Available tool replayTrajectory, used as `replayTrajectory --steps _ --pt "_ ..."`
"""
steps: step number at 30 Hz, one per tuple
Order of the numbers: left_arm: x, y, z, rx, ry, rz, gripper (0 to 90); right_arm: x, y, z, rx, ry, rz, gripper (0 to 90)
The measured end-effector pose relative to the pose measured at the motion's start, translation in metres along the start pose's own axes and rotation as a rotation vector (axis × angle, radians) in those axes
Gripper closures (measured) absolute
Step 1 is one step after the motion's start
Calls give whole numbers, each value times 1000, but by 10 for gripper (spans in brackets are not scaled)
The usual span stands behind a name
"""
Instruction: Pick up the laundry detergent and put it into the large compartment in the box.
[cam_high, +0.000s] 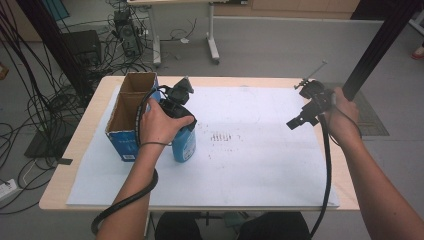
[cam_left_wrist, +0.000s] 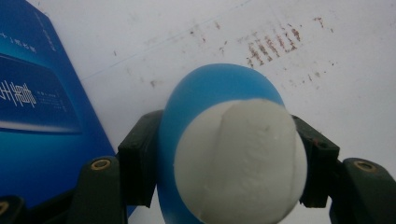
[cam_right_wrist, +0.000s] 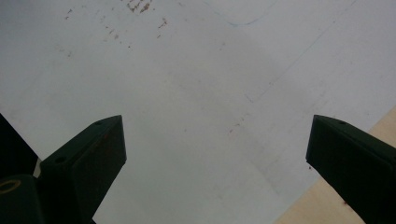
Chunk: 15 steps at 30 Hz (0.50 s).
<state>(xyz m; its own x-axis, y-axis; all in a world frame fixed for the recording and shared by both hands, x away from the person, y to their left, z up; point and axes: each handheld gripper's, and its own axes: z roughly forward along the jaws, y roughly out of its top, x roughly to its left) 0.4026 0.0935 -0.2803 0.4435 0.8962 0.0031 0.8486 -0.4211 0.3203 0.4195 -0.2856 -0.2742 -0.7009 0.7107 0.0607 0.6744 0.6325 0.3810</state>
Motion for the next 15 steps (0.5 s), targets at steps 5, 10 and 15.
replayTrajectory --steps 5,10,15 --pt "0 0 0 1 0 0 371 0 0 0 -1 2 0 45" --pt "0 0 0 -1 1 2 371 0 0 0 -1 2 -4 45" --pt "0 0 0 -1 0 2 371 0 0 1 2 3 0 45"
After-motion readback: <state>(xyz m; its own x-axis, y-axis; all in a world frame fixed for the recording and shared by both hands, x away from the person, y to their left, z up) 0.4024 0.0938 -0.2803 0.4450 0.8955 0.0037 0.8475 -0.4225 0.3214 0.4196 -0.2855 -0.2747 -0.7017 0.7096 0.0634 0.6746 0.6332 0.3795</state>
